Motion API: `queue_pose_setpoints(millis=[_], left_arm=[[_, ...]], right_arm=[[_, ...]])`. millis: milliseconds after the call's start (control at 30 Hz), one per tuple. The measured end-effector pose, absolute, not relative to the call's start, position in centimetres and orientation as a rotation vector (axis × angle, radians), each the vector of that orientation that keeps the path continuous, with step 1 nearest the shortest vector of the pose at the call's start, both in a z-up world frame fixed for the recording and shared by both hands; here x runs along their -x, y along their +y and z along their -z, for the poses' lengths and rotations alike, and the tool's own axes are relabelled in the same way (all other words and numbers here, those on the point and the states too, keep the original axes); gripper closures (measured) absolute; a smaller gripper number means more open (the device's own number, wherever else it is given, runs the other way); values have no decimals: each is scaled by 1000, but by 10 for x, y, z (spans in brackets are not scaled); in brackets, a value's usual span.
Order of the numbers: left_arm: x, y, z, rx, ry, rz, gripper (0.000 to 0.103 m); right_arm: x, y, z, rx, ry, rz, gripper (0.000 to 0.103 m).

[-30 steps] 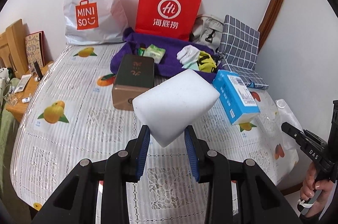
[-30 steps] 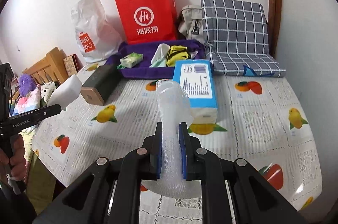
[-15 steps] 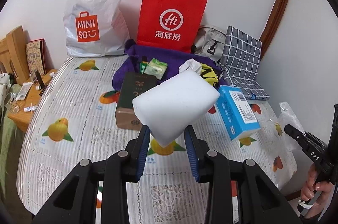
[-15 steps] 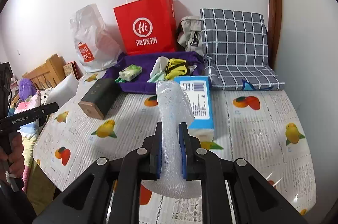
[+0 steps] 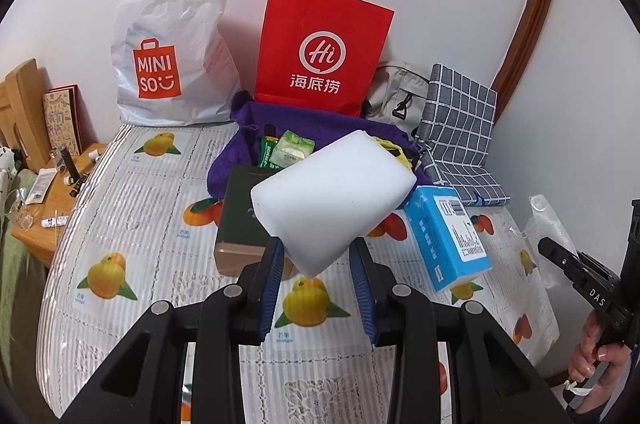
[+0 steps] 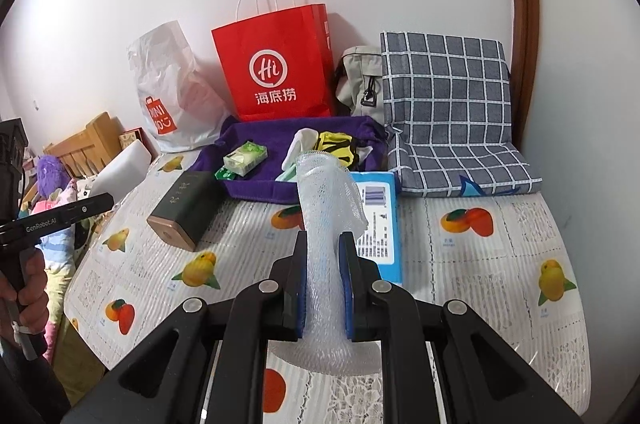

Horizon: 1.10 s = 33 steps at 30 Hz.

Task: Organize soft objects
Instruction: 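Carry the white sponge and mesh bag over the purple towel with both grippers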

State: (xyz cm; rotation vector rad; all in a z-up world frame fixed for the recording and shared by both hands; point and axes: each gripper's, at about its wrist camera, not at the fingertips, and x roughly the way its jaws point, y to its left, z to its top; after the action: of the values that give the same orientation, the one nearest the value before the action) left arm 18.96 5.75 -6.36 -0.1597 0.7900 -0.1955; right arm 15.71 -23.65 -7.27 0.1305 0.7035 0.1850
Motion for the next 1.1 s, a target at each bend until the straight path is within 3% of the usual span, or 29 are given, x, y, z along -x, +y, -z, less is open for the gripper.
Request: queue_pose_setpoints(millis=[1100], left_arm=[[-274, 57, 44, 142, 770, 208, 71]], right_arm=[[-250, -217, 43, -119, 669, -231, 87]])
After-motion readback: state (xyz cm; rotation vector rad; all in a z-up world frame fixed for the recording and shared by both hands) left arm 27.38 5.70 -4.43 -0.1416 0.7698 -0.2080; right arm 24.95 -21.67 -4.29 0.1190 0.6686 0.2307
